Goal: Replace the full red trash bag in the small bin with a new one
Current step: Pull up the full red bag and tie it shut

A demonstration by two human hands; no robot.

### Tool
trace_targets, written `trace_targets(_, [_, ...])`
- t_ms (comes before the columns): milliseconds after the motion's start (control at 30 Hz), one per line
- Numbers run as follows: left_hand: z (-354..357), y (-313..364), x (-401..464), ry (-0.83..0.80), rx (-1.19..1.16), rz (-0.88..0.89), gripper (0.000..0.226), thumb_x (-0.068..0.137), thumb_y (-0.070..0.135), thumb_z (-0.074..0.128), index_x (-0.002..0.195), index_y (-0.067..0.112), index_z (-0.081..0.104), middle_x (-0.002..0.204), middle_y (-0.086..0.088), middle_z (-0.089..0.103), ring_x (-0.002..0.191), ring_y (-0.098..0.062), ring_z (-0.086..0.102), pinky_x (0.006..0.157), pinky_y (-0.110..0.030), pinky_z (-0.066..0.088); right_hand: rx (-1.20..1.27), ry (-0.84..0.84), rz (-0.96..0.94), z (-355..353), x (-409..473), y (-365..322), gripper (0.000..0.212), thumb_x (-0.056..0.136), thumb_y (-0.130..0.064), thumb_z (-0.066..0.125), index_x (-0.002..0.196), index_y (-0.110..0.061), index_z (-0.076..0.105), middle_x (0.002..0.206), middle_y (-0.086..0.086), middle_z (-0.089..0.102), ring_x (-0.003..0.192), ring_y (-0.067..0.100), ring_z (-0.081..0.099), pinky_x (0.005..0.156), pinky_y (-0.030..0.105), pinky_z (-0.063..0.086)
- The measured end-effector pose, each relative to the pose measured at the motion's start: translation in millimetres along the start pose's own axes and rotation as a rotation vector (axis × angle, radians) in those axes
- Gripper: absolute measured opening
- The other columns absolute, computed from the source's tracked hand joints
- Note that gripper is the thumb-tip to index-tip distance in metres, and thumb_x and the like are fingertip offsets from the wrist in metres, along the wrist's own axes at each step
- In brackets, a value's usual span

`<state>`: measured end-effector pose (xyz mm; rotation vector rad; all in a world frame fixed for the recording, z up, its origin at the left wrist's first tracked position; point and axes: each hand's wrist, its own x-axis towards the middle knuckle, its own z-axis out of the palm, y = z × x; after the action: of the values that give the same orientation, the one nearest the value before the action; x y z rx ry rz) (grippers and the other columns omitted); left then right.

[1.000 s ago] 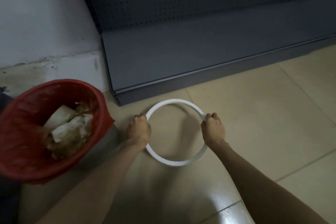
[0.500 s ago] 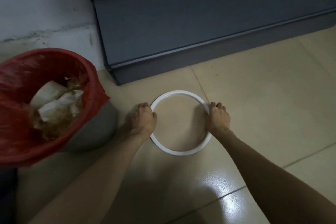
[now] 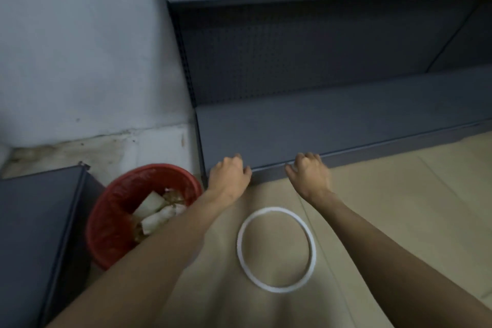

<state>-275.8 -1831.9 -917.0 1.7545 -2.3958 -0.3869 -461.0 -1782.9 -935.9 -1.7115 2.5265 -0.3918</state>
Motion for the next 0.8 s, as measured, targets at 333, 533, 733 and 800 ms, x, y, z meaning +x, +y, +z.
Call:
trace_targets(333, [-94,-120,-18,0.172,0.126,-0.19,0.035,0.096,0.036,0.045,0.108,0.008,0.062,0.107,-0.012,0.067,0.097,-0.033,0.064,0.079,-0.038,0.047,0.038,-0.013,-0.266,-19,15,-116,0.036,0.092,-0.038,0.051,0.094,-0.003,0.06,0.098,0.016,0.064,0.092,0.036,0.06,0.07,0.037,0.045])
trace_targets(533, [-105,-207,-65,0.198,0.129,-0.377,0.034,0.096,0.037,0.047,0.104,0.007,0.062,0.105,-0.012,0.067,0.093,-0.032,0.064,0.076,-0.039,0.05,0.042,-0.124,-0.454,9,2,-189,0.044,0.094,-0.046,0.049,0.104,-0.004,0.058,0.106,0.016,0.065,0.097,0.036,0.061,0.074,0.039,0.047])
trace_targets(733, [-82,-257,-114,0.109,0.184,-0.5,0.035,0.1,0.037,0.041,0.11,0.008,0.057,0.113,-0.013,0.064,0.102,-0.032,0.062,0.082,-0.04,0.047,0.013,-0.218,-0.523,42,-12,-217,0.044,0.095,-0.048,0.045,0.105,-0.006,0.054,0.106,0.016,0.065,0.095,0.037,0.062,0.069,0.038,0.041])
trace_targets(800, [-70,-266,-121,0.084,0.187,-0.546,0.03,0.101,0.03,0.038,0.111,0.006,0.055,0.114,-0.016,0.064,0.103,-0.035,0.062,0.082,-0.04,0.045,0.029,-0.239,-0.515,50,-18,-219,0.043,0.098,-0.048,0.04,0.106,-0.007,0.051,0.105,0.017,0.065,0.095,0.038,0.063,0.071,0.039,0.042])
